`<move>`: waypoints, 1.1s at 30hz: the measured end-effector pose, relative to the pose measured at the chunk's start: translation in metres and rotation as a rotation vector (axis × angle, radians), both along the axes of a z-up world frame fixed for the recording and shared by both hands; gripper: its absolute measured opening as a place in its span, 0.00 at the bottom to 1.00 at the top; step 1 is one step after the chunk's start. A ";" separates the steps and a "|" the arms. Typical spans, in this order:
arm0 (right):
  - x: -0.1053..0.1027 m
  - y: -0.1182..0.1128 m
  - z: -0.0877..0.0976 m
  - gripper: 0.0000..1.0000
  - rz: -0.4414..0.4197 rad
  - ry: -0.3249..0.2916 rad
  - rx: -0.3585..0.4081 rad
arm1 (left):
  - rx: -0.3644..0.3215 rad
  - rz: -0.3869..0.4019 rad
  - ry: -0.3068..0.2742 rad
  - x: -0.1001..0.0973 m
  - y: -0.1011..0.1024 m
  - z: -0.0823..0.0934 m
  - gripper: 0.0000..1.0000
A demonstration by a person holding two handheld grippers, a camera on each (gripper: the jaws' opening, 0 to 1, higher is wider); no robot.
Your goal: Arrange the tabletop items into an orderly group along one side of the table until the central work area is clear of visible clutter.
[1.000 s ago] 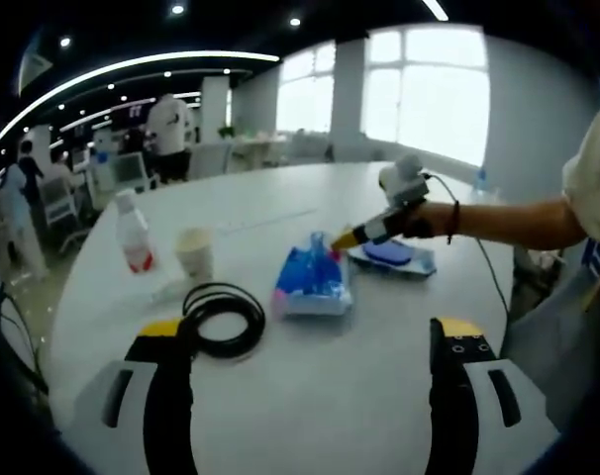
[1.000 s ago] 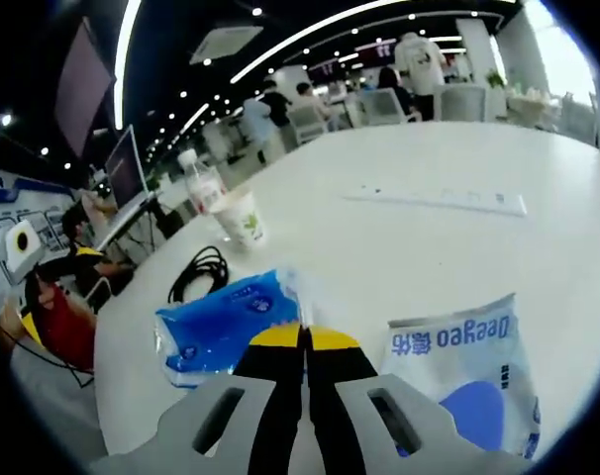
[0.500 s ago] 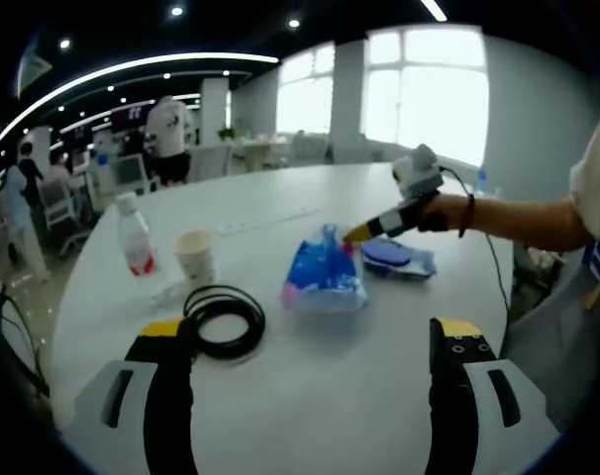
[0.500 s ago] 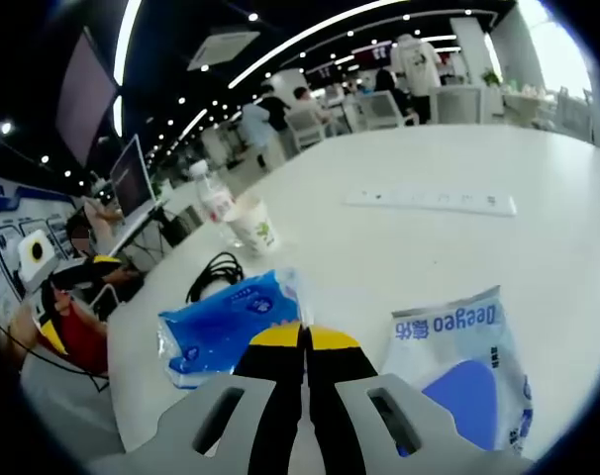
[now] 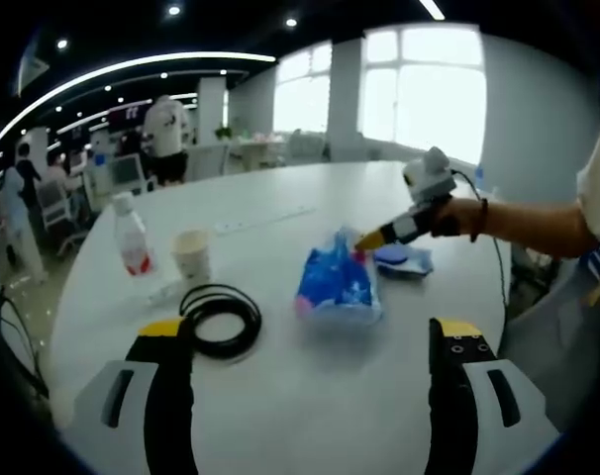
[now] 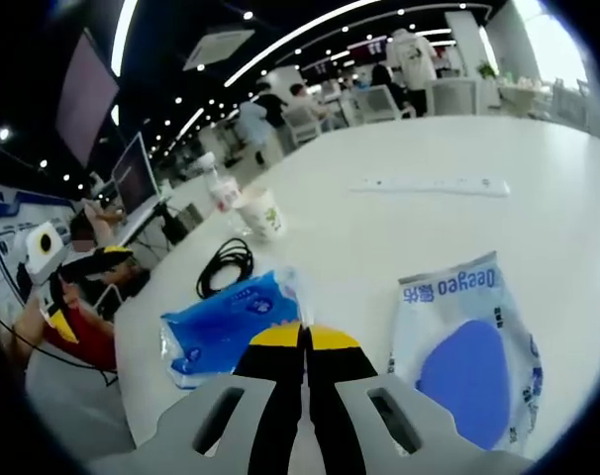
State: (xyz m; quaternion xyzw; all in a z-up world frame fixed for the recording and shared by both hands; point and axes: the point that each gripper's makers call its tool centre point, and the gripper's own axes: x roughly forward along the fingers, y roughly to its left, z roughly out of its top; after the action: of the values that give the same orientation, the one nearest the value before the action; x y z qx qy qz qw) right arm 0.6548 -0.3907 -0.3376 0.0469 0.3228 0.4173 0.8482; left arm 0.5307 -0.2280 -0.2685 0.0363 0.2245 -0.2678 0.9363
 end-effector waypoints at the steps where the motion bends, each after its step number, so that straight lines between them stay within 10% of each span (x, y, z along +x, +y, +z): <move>1: -0.001 0.000 0.000 0.01 0.001 0.001 0.000 | 0.001 0.000 0.000 0.000 0.000 0.000 0.96; 33: -0.021 -0.014 -0.037 0.01 0.012 0.043 -0.098 | -0.003 0.012 -0.021 -0.002 0.004 0.005 0.95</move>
State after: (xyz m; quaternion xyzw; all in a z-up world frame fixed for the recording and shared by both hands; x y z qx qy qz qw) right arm 0.6335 -0.4052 -0.3747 0.0124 0.3613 0.4049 0.8399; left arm 0.5288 -0.2245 -0.2634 0.0363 0.2146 -0.2619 0.9403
